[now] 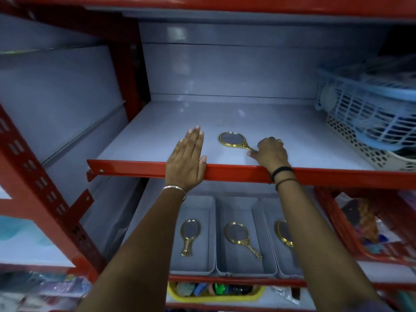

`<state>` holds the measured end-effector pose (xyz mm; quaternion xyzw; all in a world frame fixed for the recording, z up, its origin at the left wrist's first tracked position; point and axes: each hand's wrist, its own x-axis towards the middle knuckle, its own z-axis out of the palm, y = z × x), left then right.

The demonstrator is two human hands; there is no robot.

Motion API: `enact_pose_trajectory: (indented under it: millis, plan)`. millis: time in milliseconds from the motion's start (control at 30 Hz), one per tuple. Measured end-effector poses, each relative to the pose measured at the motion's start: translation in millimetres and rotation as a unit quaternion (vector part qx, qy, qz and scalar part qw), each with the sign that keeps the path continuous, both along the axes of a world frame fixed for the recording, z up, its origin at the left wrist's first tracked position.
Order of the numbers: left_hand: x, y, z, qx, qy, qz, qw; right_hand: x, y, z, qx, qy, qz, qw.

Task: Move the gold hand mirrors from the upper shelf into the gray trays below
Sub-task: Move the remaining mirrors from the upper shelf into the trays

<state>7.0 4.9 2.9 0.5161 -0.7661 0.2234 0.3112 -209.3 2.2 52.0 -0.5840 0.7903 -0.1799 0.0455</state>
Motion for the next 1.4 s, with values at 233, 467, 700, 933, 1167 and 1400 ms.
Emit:
enact_pose_trajectory:
  millis: [233,467,700,933,1167,1400]
  plan:
    - [0.3,-1.1,0.5,-0.002,-0.007,0.001,1.000,22.1,-8.8,10.0,0.026,0.089,-0.015,0.996]
    - [0.0,-0.4,2.1,-0.008,-0.005,-0.002,1.000,1.9,5.1,22.0,-0.002,-0.317,0.044,0.947]
    - [1.2,-0.2,3.7,-0.016,0.000,-0.004,1.000,-6.0,100.5,17.5,-0.005,-0.448,0.152,0.881]
    - [-0.9,1.4,3.9,-0.023,0.010,-0.012,1.000,-19.3,158.9,-67.6,0.153,-0.500,0.168,0.836]
    - [-2.4,0.6,0.3,-0.032,0.011,-0.007,0.999,-22.6,138.0,-175.0,0.209,-0.467,0.000,0.859]
    - [-2.8,-0.8,-2.9,-0.047,0.008,0.001,0.999,-7.0,91.6,-249.6,0.206,-0.341,-0.109,0.911]
